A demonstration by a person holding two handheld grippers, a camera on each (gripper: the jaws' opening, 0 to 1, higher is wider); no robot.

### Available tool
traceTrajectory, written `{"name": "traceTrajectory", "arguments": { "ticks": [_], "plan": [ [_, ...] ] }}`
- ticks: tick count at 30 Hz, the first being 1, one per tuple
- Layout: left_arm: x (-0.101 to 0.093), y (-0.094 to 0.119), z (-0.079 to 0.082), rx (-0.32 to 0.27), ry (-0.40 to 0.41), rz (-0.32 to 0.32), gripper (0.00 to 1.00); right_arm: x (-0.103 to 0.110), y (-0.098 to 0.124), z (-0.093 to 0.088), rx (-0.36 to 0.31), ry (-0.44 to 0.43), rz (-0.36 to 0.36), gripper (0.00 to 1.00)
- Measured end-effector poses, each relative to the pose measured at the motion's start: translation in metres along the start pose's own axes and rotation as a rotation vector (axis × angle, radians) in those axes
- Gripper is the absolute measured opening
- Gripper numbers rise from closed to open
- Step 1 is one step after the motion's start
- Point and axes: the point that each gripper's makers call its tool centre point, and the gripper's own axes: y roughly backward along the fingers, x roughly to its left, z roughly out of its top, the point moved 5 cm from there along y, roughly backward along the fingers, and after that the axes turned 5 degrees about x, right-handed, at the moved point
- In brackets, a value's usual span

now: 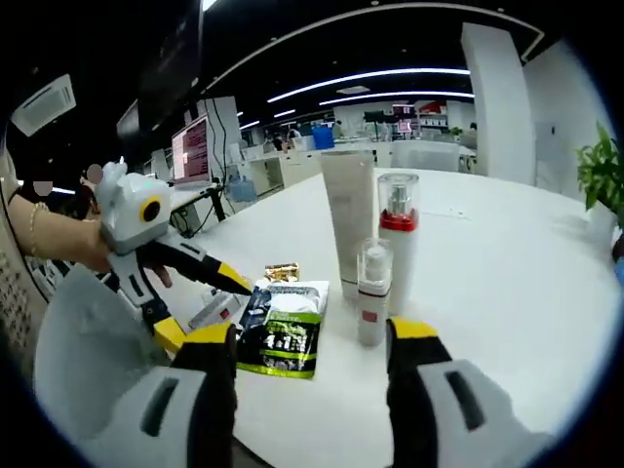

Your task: Arrange the skincare products in the storage area until every visible bottle or jar stands upright without overlapping.

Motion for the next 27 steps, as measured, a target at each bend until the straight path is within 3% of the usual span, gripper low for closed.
{"name": "traceTrajectory", "arguments": {
  "ticks": [9,19,27],
  "plan": [
    [-0.007,0.038,-0.027,0.018,0.107,0.068,0.8,0.012,0.011,0.001,0.002,0.022,0.037,0.71],
    [-0.007,0.076,-0.038,-0.005,0.187,0.147,0.82,0.024,0.022,0.003,-0.013,0.008,0.054,0.76],
    [-0.005,0.094,-0.045,-0.025,0.238,0.195,0.85,0.032,0.026,0.004,-0.018,0.002,0.054,0.85]
  ]
}}
